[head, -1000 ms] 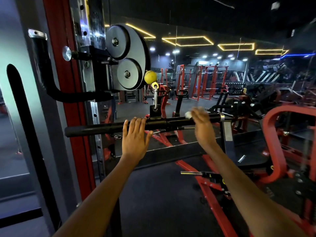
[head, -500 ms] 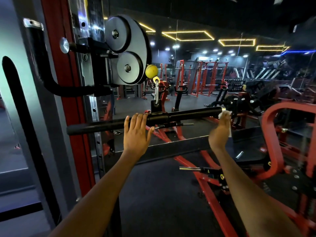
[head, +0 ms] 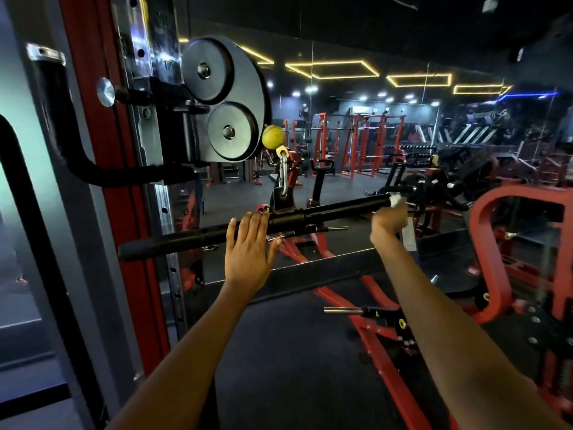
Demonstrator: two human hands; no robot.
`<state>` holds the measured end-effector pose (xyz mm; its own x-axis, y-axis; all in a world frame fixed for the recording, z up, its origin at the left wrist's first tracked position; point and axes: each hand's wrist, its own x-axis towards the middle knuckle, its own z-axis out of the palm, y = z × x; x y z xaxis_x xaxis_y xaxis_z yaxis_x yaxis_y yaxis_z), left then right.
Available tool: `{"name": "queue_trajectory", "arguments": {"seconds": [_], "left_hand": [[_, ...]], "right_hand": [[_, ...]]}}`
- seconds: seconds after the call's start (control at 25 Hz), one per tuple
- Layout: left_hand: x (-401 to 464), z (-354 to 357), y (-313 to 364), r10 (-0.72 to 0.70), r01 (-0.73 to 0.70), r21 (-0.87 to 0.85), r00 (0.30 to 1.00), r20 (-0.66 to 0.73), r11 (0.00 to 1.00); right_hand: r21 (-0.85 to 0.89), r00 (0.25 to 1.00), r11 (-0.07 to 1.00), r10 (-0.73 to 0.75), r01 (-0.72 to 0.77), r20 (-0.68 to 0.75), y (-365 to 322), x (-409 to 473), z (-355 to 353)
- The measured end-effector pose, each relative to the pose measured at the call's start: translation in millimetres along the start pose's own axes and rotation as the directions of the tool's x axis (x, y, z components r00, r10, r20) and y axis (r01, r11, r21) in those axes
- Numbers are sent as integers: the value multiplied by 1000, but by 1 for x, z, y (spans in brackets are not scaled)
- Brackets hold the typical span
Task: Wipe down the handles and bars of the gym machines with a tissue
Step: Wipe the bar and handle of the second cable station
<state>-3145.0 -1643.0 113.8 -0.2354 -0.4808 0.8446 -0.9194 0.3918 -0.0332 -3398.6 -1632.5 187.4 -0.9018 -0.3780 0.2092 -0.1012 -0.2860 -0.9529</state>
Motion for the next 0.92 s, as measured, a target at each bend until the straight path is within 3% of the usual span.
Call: {"name": "queue_trajectory", "arguments": {"seconds": [0.08, 0.12, 0.2, 0.32, 0.36, 0.44, 0.48, 0.6, 0.68, 0.8, 0.92], "left_hand": [[1, 1, 0, -15, 15, 9, 1000, 9, 1000], [1, 2, -1, -21, 21, 14, 1000, 18, 1000], [0, 2, -2, -26, 25, 33, 999, 29, 999], [-1, 3, -3, -16, 15, 73, 1000, 21, 997], [-1, 2, -3, -11, 9, 80, 1000, 22, 997], [0, -2, -2, 4, -6, 90, 1000, 26, 996], [1, -3, -1, 16, -18, 93, 1000, 25, 995], [1, -7, -1, 42, -43, 93, 999, 10, 995], [1, -9, -3, 39, -39, 82, 999, 4, 996], [-3, -11, -5, 3, -4, 62, 1000, 29, 998], [-9, -9, 1, -47, 46, 39, 998, 33, 998]], "right_hand": [[111, 999, 993, 51, -50, -10, -12, -23, 20], [181, 991, 977, 97, -113, 93, -14, -47, 30], [146, 936, 969, 147, -202, 320, -9, -103, 50], [131, 890, 982, 64, -137, 452, 12, -164, 60], [146, 892, 986, 10, -85, 452, 16, -167, 52], [176, 916, 967, 103, -183, 389, 14, -140, 32], [87, 907, 965, 201, -249, 369, 11, -116, 19], [-15, 824, 905, 393, -424, 409, 8, -31, -3], [142, 784, 812, 478, -567, 396, 7, 5, 0], [242, 773, 750, 513, -616, 374, -12, -16, 3], [121, 726, 777, 504, -617, 468, -19, -52, 2]]}}
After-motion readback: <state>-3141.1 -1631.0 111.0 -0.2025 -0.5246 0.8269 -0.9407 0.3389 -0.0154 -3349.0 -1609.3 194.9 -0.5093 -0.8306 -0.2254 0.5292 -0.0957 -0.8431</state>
